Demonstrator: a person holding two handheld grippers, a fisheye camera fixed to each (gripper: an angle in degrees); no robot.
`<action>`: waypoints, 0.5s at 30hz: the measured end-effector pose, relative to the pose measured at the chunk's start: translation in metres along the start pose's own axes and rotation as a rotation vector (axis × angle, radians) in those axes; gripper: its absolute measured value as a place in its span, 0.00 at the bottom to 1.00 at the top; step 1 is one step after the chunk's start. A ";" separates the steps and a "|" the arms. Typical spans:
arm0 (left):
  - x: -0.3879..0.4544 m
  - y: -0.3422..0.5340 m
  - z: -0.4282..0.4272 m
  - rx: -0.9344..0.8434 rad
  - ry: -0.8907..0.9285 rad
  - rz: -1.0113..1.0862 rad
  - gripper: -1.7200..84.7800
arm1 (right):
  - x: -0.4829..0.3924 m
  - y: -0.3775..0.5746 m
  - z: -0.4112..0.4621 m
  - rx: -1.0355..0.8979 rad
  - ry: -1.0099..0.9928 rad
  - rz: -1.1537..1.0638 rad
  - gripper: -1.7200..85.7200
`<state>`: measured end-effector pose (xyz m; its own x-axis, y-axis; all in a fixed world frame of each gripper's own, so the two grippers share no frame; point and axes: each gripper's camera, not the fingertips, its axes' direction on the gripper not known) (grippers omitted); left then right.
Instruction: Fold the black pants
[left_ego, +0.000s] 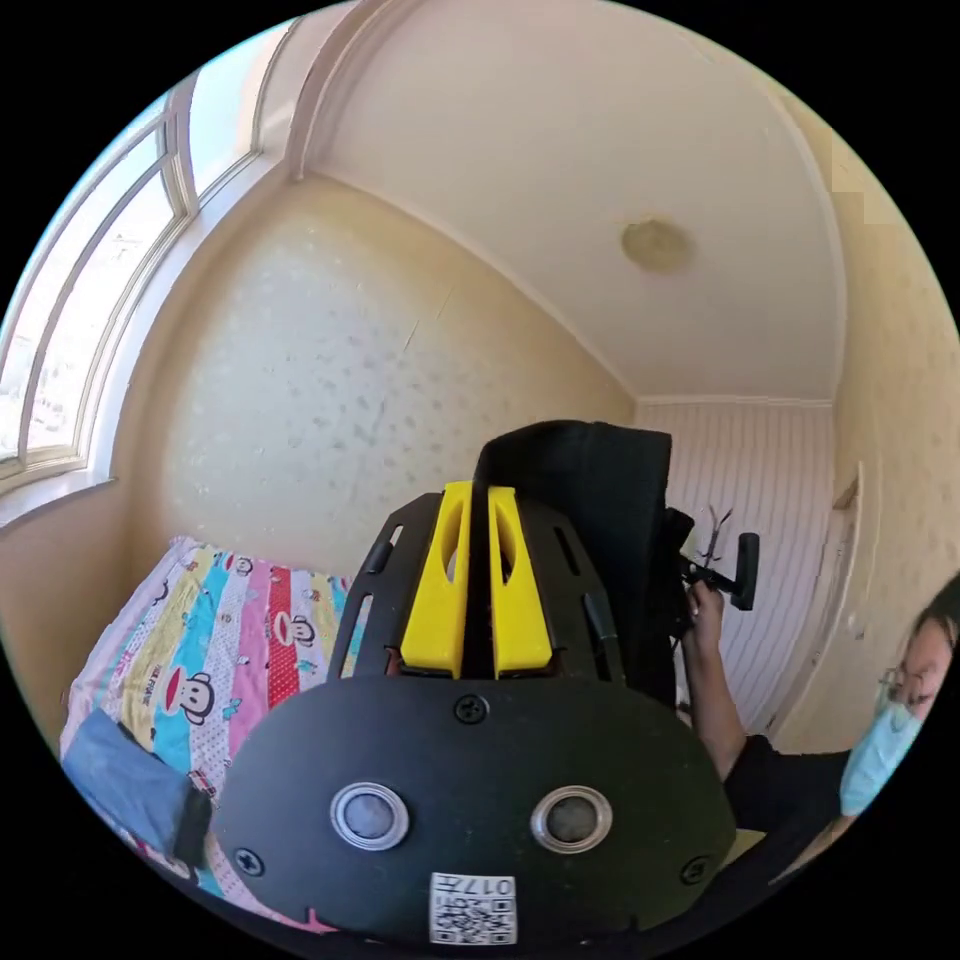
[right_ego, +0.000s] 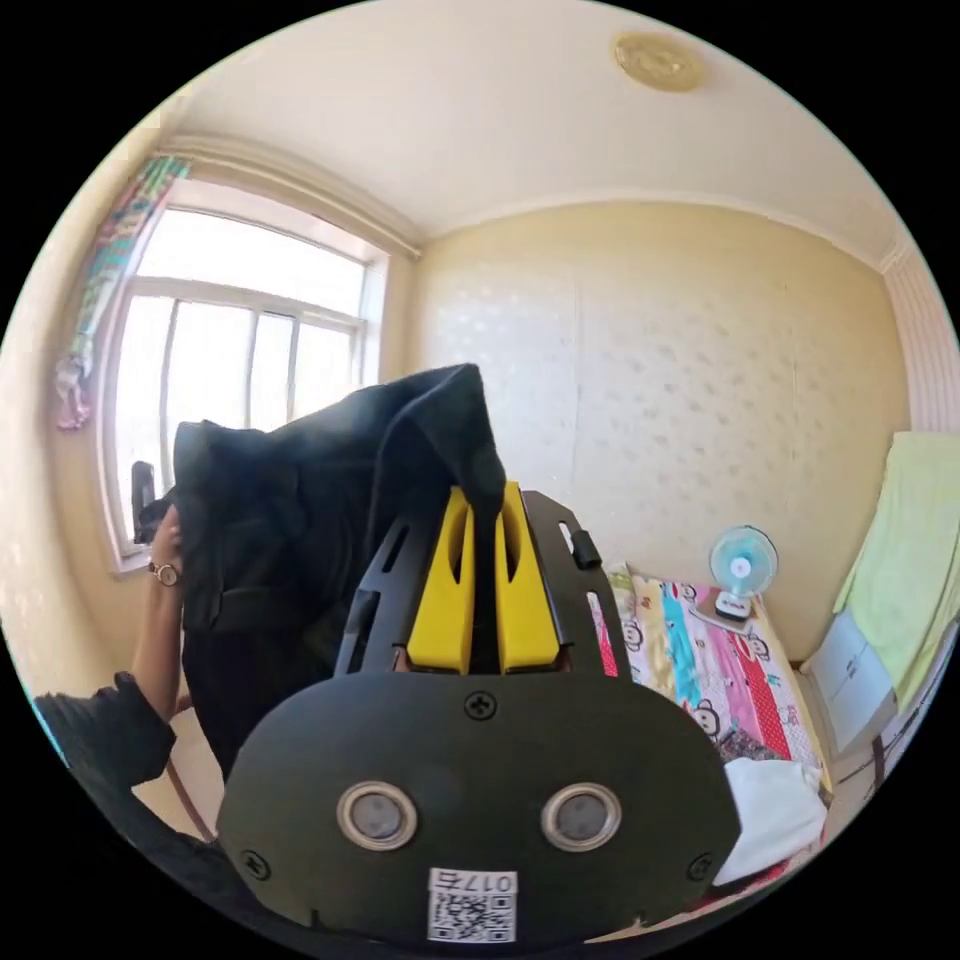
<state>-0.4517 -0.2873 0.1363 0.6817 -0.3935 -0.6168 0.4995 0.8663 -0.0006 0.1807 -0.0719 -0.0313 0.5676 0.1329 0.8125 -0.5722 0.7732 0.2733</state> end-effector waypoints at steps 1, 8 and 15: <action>-0.027 -0.013 0.064 -0.084 -0.078 0.046 0.06 | 0.011 -0.010 0.032 -0.049 0.015 0.016 0.08; -0.162 0.135 0.263 -0.593 -0.452 0.147 0.09 | 0.114 0.098 0.308 -0.479 -0.119 0.252 0.15; -0.209 0.364 0.289 -0.909 -0.223 0.069 0.14 | 0.099 0.341 0.410 -0.778 -0.189 0.248 0.23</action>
<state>-0.2582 0.0210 0.4926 0.8278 -0.3011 -0.4734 -0.0907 0.7609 -0.6426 -0.2009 -0.0497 0.3535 0.3308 0.3030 0.8938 -0.0563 0.9517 -0.3018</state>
